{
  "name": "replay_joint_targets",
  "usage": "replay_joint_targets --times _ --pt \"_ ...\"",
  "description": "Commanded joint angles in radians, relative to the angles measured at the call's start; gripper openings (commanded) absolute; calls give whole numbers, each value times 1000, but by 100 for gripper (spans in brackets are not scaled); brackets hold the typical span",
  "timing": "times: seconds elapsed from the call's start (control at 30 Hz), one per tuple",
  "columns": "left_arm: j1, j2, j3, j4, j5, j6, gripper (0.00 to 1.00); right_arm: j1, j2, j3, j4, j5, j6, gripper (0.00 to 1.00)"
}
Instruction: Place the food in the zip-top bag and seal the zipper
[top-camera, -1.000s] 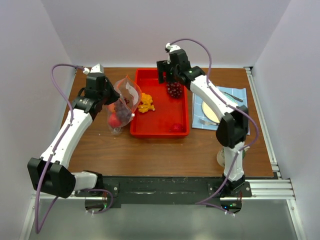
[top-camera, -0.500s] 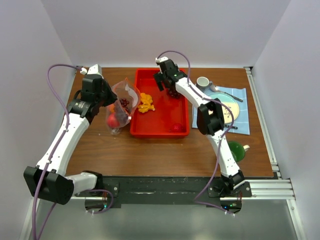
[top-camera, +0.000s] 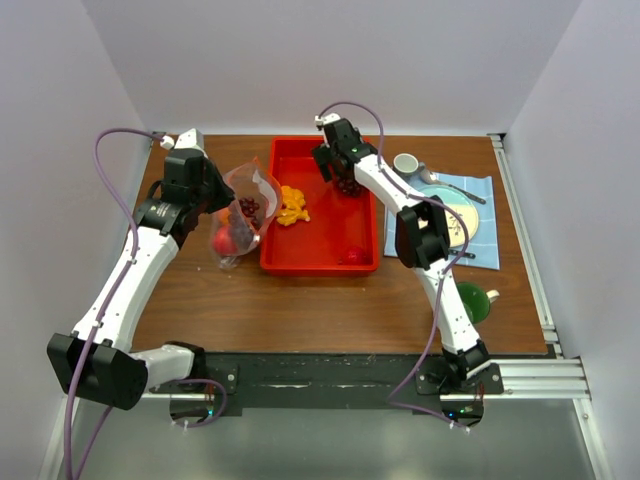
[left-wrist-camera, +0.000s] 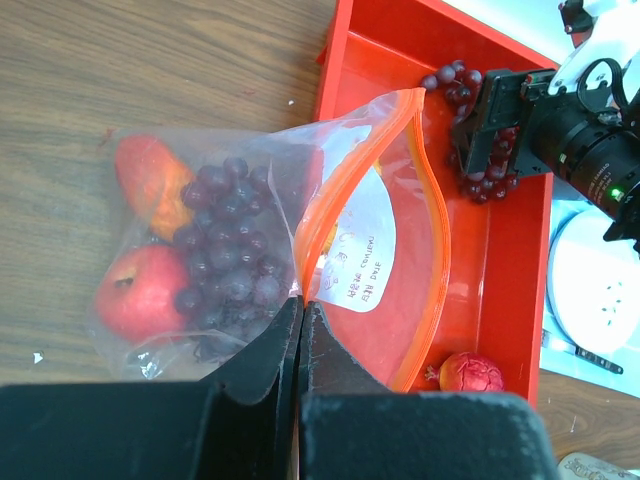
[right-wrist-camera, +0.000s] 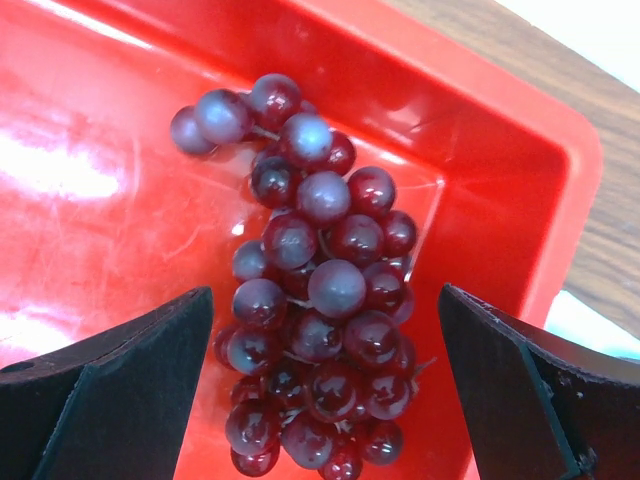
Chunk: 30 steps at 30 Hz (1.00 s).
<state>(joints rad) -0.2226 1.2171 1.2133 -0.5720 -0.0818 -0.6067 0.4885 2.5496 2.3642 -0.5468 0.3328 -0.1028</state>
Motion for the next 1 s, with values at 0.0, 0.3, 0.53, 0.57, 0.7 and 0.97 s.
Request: replay_joint_targets --times 0.0,0.3,0.53,0.57,0.7,0.97 --pt "9 -22 6 15 10 13 0 -16 15 21 -28 -101 51 99" --pt "9 -24 3 21 8 8 0 -18 -8 -17 -58 -215 132 98" --pt "9 -18 -4 35 17 5 0 -19 -14 -23 -71 -270 181 81" --pt "9 -14 -6 38 17 5 0 -19 -17 -25 -76 -268 181 76" --pt "9 -10 -9 50 30 4 0 -18 -34 -37 -84 -270 190 59" --pt "9 7 -18 70 34 1 0 -18 -132 -52 -107 -302 239 25"
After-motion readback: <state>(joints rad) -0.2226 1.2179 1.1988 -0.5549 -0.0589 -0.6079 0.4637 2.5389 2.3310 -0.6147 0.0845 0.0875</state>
